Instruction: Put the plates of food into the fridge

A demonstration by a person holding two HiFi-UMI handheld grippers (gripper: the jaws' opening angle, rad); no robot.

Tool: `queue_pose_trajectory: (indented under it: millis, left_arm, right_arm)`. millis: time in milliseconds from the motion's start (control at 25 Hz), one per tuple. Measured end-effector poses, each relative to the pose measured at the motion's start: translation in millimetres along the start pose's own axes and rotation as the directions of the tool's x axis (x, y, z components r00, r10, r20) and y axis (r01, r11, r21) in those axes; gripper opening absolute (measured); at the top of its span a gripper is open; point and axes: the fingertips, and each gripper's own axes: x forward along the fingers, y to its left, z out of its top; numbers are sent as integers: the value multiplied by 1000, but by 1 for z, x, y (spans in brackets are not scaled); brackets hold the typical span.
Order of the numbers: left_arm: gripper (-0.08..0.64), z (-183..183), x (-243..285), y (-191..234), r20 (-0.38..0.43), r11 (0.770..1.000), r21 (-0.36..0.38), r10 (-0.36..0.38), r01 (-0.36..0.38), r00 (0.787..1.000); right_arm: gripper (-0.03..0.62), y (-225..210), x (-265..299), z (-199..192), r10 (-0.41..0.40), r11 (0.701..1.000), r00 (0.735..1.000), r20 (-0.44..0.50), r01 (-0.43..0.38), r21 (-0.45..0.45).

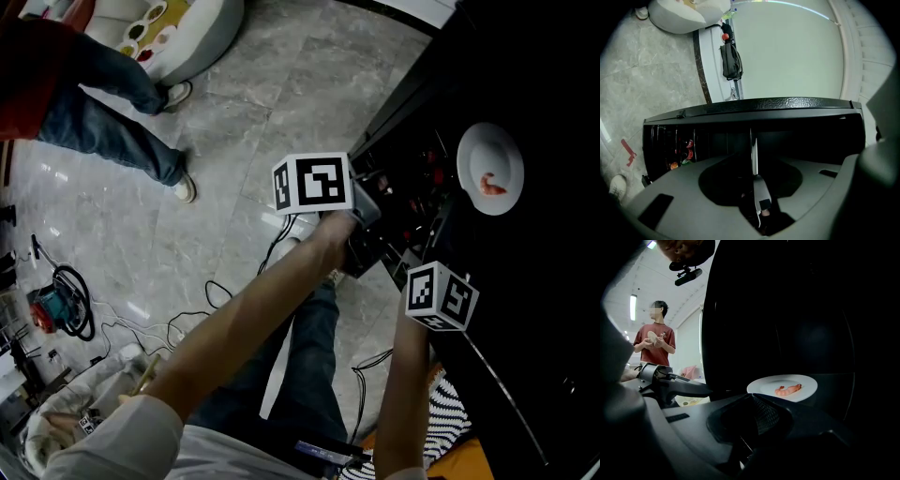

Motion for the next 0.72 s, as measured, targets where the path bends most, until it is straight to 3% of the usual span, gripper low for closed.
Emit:
queue_pose_trajectory:
  millis: [520,720]
  left_arm:
    - [129,0,-3,6,11,1000,-20,10,-10,1000]
    - [86,2,-7,2,16,999,-36,29,-28,999]
  right_arm:
    - [9,-4,-3,0,1,1000,1000,9,-1,28]
    - [9,-1,-7,8,7,1000,1000,6,-7,7]
